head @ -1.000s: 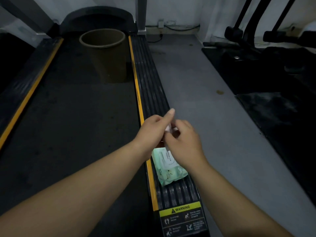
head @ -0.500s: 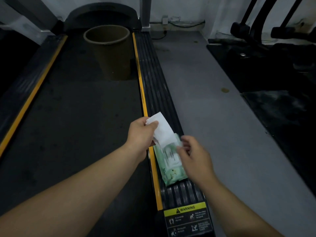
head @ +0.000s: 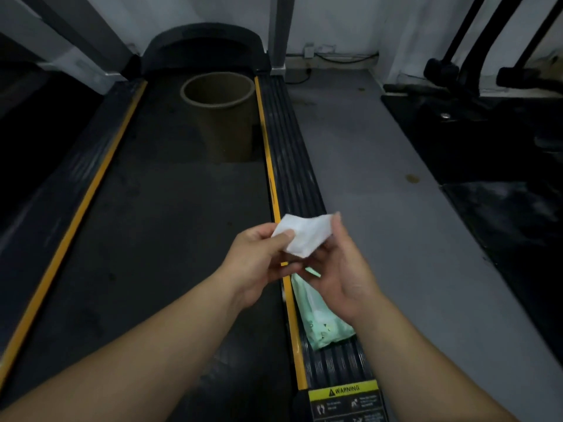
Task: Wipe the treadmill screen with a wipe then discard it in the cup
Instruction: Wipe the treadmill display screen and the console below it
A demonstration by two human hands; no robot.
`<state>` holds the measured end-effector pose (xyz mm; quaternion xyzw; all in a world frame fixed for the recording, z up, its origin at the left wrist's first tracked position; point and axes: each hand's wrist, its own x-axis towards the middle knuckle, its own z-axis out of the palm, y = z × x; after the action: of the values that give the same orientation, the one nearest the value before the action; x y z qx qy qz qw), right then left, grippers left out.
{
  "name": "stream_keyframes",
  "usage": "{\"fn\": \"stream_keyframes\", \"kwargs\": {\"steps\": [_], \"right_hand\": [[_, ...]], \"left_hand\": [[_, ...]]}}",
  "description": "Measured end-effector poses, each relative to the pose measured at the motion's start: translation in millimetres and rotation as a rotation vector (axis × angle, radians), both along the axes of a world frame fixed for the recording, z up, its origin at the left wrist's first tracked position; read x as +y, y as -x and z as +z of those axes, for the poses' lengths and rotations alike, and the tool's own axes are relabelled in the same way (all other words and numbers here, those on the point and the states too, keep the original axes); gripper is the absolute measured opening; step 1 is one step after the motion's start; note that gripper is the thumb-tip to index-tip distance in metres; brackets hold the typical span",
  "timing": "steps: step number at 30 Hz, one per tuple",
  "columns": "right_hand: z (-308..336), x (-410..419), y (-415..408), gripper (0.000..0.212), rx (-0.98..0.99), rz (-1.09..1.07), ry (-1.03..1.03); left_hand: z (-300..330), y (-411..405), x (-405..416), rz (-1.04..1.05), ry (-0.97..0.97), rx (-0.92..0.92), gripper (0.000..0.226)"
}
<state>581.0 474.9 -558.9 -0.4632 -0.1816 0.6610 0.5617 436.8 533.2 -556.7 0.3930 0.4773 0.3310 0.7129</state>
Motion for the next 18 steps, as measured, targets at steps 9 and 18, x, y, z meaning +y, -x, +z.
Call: {"fn": "stream_keyframes", "kwargs": {"steps": [9,18], "right_hand": [[226.9,1.8,85.5,0.013,-0.353,-0.013,-0.065],[406.9,-1.5,129.1,0.025,-1.399,-0.147,-0.805]], "left_hand": [[234.0,70.1,-16.8,0.110,-0.265,0.217,0.011],[445.1,162.6,-50.3,0.225,-0.550,0.635,0.032]]}}
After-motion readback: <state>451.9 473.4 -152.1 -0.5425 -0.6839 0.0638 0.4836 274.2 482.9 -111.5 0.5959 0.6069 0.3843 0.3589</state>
